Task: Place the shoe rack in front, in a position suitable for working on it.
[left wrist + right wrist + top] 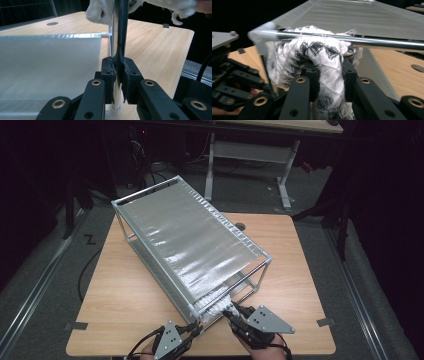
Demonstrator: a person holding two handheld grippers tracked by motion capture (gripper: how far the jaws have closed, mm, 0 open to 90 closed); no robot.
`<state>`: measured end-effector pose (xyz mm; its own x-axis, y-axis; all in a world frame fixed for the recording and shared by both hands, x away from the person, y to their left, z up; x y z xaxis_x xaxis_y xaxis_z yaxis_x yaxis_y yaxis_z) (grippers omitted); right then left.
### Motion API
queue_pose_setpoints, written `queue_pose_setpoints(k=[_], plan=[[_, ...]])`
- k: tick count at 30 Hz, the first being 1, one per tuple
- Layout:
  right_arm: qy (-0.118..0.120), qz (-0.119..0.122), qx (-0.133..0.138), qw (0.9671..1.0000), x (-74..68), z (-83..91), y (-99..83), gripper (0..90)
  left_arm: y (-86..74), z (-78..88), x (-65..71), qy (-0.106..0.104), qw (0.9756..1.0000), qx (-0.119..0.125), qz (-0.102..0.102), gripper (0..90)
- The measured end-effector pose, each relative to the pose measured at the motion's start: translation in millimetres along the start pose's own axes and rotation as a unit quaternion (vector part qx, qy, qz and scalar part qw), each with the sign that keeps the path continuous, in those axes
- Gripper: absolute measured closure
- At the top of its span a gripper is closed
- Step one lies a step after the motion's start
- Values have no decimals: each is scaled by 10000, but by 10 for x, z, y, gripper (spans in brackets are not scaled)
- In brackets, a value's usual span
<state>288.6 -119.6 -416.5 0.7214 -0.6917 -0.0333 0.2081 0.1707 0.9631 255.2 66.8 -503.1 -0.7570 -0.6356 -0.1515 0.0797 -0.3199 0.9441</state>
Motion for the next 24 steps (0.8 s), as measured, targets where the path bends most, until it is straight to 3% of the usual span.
queue_pose_setpoints(k=[13, 24], plan=[[-571, -333, 96, 9978, 509, 20, 28, 747, -20, 70, -2, 84, 10000, -33, 27, 807], [-1083, -639, 224, 9918, 936, 53, 39, 747, -42, 139, -6, 142, 9999, -44, 50, 806]])
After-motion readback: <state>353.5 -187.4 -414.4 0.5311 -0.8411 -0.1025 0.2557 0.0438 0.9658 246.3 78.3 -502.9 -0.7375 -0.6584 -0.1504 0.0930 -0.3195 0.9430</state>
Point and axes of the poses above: each handheld gripper's, and its own axes: z roughly backward along the jaws, y roughly out of its top, x roughly to its right, the point moved 5 cm from there along -z, roughly forward along the jaws, and after that the axes turned 6 degrees about -z, right-handed, at the moved point
